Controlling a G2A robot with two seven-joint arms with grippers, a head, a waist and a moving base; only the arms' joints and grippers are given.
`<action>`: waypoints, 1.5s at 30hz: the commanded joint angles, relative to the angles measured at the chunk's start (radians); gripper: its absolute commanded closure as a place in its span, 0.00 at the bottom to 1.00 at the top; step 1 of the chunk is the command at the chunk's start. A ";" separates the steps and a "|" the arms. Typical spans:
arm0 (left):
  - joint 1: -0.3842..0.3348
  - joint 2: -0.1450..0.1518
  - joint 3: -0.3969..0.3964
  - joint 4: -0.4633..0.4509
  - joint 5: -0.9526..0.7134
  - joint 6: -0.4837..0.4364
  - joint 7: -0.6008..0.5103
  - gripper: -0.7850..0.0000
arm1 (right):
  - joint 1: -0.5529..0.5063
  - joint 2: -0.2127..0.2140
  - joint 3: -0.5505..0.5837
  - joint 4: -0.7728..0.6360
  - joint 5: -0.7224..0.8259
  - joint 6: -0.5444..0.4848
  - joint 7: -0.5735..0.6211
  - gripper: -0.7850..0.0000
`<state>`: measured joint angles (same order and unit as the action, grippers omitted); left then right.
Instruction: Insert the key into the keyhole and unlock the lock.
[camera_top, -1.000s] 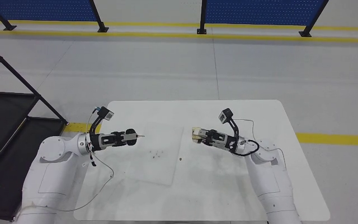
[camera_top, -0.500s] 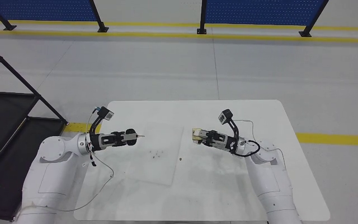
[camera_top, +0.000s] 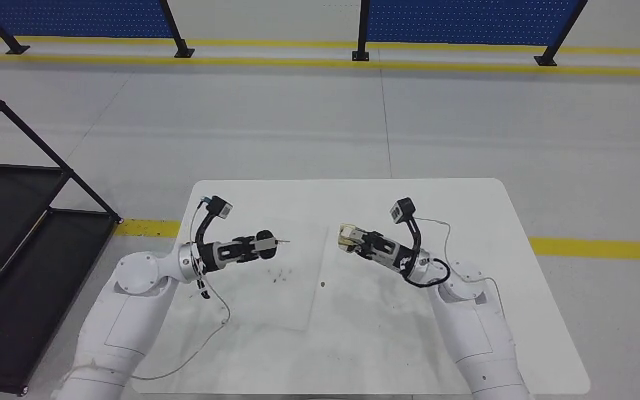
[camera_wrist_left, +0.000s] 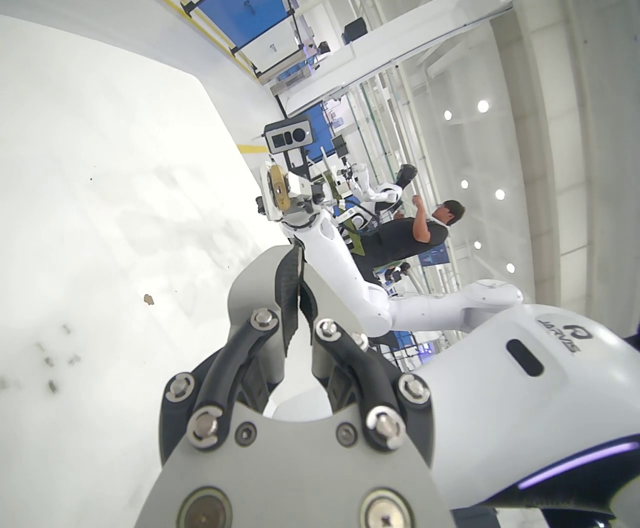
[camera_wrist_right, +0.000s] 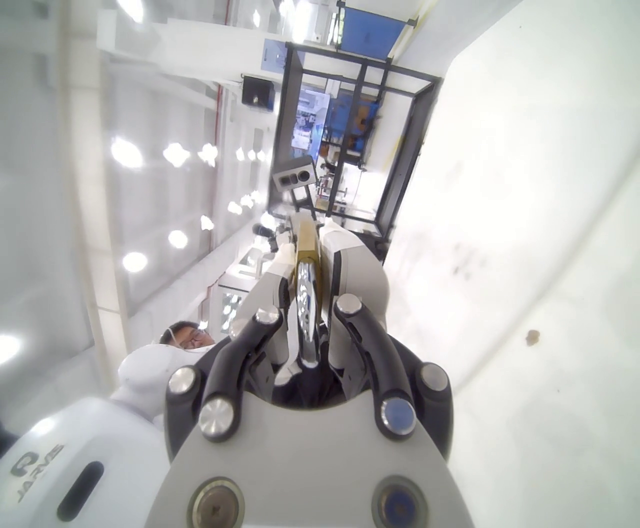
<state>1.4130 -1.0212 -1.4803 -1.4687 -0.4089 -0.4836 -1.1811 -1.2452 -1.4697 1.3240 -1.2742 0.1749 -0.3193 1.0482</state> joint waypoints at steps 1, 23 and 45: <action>-0.017 -0.003 0.024 0.010 0.005 -0.002 0.004 1.00 | -0.006 0.002 -0.007 -0.011 -0.008 -0.003 -0.008 1.00; -0.127 -0.034 0.191 0.143 -0.061 -0.102 0.041 1.00 | -0.011 0.017 -0.111 -0.063 -0.009 0.033 -0.100 1.00; -0.150 -0.040 0.234 0.169 -0.063 -0.122 0.070 1.00 | 0.002 0.039 -0.150 -0.047 0.025 0.012 -0.105 1.00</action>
<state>1.2633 -1.0610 -1.2472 -1.3003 -0.4724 -0.6063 -1.1119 -1.2436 -1.4310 1.1746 -1.3214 0.1985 -0.3069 0.9432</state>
